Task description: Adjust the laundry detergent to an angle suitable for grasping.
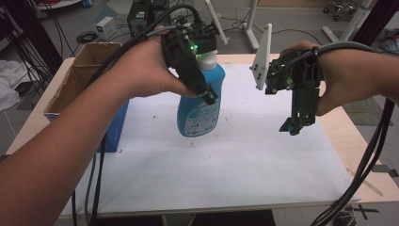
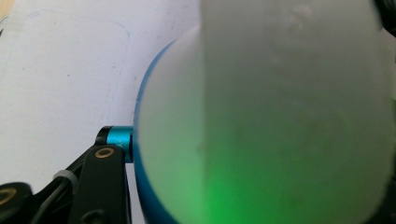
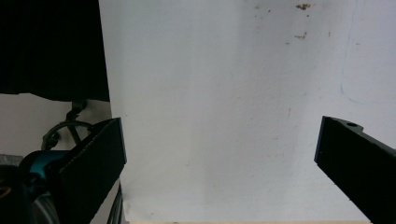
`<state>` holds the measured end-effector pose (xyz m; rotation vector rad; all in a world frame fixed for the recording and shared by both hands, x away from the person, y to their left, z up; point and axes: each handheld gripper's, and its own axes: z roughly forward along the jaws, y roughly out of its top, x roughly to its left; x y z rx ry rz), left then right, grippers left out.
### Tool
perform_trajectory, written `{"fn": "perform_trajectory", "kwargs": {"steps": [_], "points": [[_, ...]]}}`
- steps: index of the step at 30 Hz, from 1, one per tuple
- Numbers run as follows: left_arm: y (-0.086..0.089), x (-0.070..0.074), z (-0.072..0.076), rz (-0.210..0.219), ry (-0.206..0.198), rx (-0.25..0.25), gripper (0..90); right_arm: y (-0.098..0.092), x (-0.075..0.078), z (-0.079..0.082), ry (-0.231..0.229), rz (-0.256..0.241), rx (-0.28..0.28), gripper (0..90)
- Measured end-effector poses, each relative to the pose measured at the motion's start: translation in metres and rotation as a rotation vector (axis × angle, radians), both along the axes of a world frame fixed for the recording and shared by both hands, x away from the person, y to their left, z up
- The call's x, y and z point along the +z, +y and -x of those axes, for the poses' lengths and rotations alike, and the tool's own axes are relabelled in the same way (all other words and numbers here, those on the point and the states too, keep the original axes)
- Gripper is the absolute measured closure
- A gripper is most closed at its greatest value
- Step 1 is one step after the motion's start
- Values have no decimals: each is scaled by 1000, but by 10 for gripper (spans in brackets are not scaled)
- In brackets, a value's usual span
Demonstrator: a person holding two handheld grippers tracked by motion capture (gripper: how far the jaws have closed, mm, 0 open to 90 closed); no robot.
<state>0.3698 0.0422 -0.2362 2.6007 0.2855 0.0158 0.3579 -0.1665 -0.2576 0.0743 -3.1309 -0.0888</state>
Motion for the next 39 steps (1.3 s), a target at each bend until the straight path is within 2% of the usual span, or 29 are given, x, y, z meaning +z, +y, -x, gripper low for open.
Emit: {"fn": "perform_trajectory", "kwargs": {"steps": [3,5,6,8,10,11,12,14,15,17,18,19,20,26,27,28,29,32,35,37,39], "points": [[6,-3,3,5,9,-43,423,4,-2,-5,4,-5,11,13],[9,-5,5,6,17,-89,423,6,-4,-8,6,-7,13,13],[9,-5,5,6,17,-89,423,6,-4,-8,6,-7,13,13],[12,-8,8,8,24,-152,423,8,-6,-12,9,-3,9,13],[13,-9,10,9,31,-168,423,9,-7,-13,12,-2,10,13],[14,-11,11,10,33,-209,423,10,-8,-15,12,-6,15,13],[15,-13,12,12,34,-228,423,11,-8,-16,12,-5,12,13],[16,-14,13,19,38,-244,423,11,-9,-16,10,-3,13,13],[18,-16,15,23,42,-280,423,11,-9,-17,13,-1,15,13],[18,-17,16,26,47,-292,423,11,-10,-17,12,-3,14,13],[18,-20,19,31,44,-322,423,11,-10,-17,10,0,9,13],[18,-20,19,31,44,-322,423,11,-10,-17,10,0,9,13],[19,-22,21,27,30,-362,423,11,-10,-17,9,2,5,13],[23,-26,21,43,29,-417,423,11,-9,-17,11,4,8,13],[25,-29,22,54,30,-443,423,11,-9,-18,12,3,11,13],[25,-29,22,54,30,-443,423,11,-9,-18,12,3,11,13],[28,-32,22,65,29,-479,423,11,-8,-18,11,3,7,13],[30,-36,23,79,41,-510,423,11,-8,-19,13,5,4,13],[30,-39,22,74,48,-526,423,11,-9,-19,11,5,4,13],[29,-44,22,56,29,-552,423,11,-9,-20,12,7,5,13],[29,-47,22,51,14,-556,423,12,-10,-19,12,7,6,13]]}}
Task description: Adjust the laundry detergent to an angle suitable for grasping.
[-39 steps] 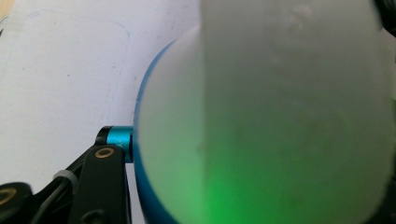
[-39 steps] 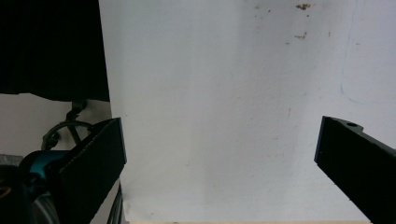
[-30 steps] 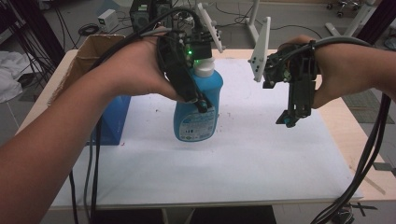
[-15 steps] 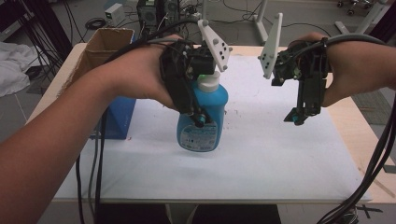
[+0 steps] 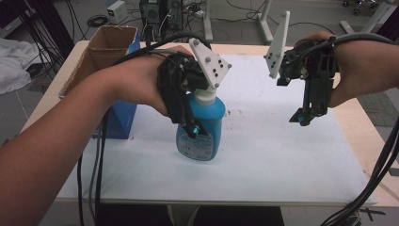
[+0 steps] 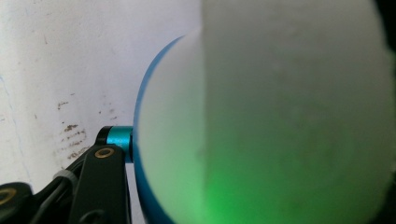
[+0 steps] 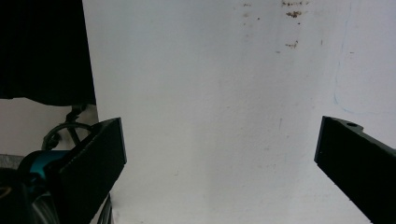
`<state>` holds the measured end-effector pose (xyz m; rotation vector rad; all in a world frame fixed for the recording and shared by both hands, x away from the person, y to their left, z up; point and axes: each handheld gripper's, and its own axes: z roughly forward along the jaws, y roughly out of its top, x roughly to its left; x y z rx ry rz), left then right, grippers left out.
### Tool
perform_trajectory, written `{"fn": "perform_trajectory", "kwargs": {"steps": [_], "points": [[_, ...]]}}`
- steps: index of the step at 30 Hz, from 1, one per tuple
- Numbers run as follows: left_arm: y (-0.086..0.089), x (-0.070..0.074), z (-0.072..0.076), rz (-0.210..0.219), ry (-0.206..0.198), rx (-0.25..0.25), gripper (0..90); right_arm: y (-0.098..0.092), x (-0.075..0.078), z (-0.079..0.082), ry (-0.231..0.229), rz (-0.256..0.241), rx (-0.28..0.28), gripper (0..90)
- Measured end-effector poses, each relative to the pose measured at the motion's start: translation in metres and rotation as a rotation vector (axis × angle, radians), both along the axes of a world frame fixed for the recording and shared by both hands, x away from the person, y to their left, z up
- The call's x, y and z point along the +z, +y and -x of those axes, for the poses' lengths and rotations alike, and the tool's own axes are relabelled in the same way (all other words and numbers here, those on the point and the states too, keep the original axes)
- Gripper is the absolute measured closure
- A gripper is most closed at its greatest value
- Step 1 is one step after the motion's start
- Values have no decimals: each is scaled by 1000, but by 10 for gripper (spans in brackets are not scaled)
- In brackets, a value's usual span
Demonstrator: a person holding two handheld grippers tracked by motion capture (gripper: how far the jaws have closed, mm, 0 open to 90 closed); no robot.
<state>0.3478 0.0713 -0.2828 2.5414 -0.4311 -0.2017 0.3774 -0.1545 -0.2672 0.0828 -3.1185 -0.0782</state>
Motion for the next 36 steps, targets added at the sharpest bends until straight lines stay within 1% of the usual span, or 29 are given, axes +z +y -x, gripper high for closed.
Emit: {"fn": "perform_trajectory", "kwargs": {"steps": [2,8,11,12,14,17,19,23,25,26,33,34,36], "points": [[1,-3,-1,10,-19,-10,423,0,0,0,0,0,0,13],[3,-11,-3,30,-43,-15,423,1,0,0,-1,4,-3,13],[3,-13,-3,29,-46,-19,423,1,0,1,1,7,-2,13],[3,-15,-4,31,-59,-24,423,1,-1,0,-1,4,0,13],[2,-17,-5,35,-61,-24,423,2,-1,0,-2,2,3,13],[2,-20,-6,27,-55,-23,423,2,-1,0,-1,3,2,13],[2,-21,-7,23,-58,-24,423,2,-1,0,-2,4,0,13],[4,-26,-9,22,-55,-27,423,2,-2,-1,1,8,2,13],[5,-31,-11,19,-48,-27,422,1,-2,-2,2,9,0,13],[5,-32,-12,16,-51,-29,422,1,-2,-2,2,11,-2,13],[8,-41,-17,9,-31,-19,421,2,-4,-4,2,8,2,13],[7,-43,-17,2,-23,-20,421,2,-4,-4,4,10,-2,13],[8,-43,-18,7,-15,-17,420,1,-4,-4,3,8,-1,13]]}}
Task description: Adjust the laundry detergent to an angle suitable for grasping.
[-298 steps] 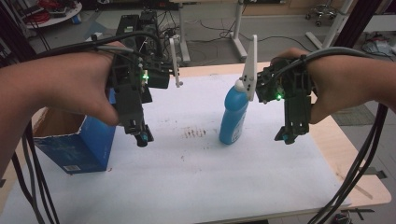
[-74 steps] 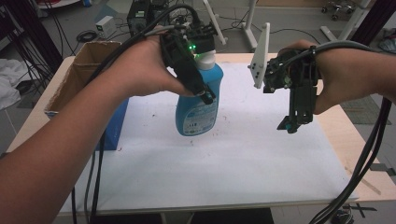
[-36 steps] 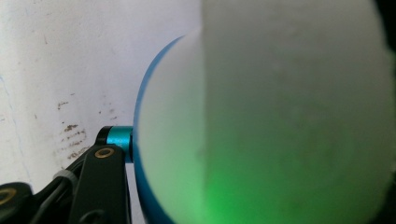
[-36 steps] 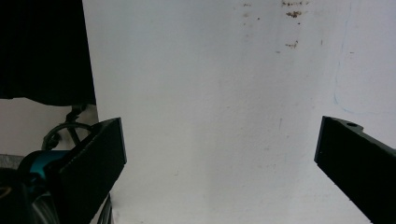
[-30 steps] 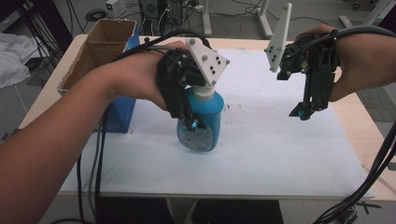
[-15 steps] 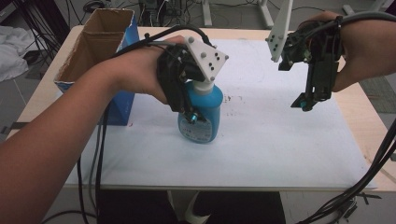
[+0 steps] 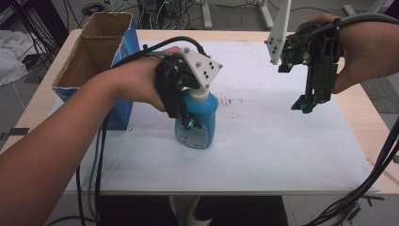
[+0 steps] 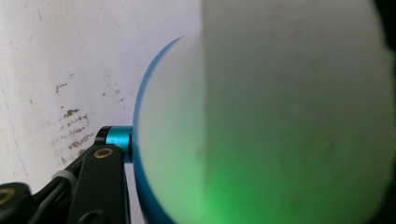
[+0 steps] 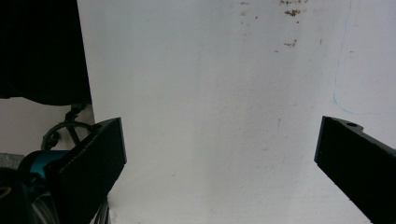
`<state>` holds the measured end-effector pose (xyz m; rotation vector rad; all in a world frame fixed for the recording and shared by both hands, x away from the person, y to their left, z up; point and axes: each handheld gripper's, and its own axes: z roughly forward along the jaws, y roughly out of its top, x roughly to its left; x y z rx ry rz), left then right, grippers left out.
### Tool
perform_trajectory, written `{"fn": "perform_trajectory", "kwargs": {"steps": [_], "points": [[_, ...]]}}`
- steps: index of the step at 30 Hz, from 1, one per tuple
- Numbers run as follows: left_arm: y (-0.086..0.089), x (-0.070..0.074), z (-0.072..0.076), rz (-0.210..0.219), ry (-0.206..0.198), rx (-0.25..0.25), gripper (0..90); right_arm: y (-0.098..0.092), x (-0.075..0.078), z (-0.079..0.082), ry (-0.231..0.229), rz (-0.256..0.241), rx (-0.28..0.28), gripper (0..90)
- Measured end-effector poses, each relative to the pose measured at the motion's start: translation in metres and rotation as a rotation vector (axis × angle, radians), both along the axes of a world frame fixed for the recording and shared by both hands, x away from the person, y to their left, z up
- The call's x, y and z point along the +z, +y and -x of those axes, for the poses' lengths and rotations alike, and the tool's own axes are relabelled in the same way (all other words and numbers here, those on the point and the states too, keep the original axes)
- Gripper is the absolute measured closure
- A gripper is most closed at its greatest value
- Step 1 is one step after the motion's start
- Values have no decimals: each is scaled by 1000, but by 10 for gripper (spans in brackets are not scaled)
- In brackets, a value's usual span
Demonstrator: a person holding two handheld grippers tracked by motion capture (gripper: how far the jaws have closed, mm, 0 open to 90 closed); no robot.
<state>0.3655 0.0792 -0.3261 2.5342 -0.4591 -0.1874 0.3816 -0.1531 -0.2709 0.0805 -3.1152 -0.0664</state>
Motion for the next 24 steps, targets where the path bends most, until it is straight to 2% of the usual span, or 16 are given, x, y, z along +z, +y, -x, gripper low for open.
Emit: {"fn": "perform_trajectory", "kwargs": {"steps": [5,16,24], "points": [[0,-1,-1,5,7,1,420,-1,0,0,-1,-1,4,13],[0,0,-1,-4,-5,-6,413,-1,0,1,-4,-2,2,13],[2,3,-1,0,-10,29,317,-1,0,2,-4,2,1,13]]}}
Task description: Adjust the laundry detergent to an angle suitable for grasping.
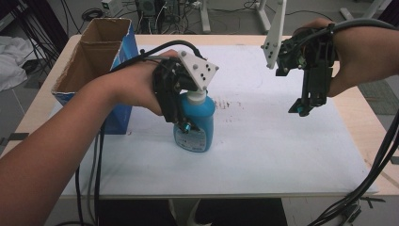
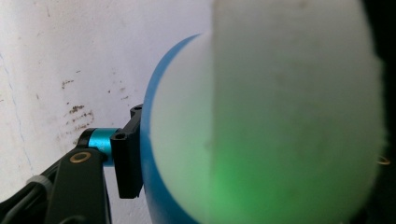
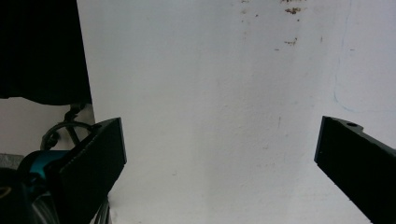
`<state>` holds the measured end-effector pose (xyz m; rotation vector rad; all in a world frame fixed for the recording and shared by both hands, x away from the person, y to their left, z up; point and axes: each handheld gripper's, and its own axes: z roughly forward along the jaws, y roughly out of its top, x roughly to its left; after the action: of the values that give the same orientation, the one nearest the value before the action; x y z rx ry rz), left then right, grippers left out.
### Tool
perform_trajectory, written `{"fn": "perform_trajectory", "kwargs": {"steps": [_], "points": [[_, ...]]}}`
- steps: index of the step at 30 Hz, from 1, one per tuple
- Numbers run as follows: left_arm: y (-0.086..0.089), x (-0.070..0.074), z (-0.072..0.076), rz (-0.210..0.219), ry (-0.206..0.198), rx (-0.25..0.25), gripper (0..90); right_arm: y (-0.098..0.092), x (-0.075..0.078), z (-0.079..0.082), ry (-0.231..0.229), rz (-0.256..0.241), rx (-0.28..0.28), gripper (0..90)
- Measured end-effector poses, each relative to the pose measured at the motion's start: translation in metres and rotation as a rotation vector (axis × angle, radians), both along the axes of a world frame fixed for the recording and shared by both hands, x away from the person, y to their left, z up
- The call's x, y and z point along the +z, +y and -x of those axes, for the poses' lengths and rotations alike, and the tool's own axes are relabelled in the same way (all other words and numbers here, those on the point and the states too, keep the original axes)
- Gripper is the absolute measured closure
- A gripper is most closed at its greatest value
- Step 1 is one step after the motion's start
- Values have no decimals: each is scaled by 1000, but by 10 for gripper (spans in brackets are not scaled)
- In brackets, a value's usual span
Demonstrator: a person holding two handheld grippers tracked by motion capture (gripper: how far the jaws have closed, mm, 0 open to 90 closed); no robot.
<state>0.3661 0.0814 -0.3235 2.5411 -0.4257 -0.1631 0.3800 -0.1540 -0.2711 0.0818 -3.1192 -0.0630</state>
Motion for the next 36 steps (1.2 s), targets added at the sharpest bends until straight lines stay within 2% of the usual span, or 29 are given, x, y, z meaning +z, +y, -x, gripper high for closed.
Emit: {"fn": "perform_trajectory", "kwargs": {"steps": [9,17,22,25,36], "points": [[7,5,3,-42,3,59,241,2,-1,-1,3,1,0,13],[12,22,6,-73,7,89,188,3,-1,-1,2,-1,4,13],[18,34,3,-140,-10,116,167,2,0,-1,4,-3,0,13],[23,42,1,-169,-6,144,134,1,0,-3,5,-7,2,13],[36,61,-14,-326,-4,231,61,0,5,-8,0,-16,-5,13]]}}
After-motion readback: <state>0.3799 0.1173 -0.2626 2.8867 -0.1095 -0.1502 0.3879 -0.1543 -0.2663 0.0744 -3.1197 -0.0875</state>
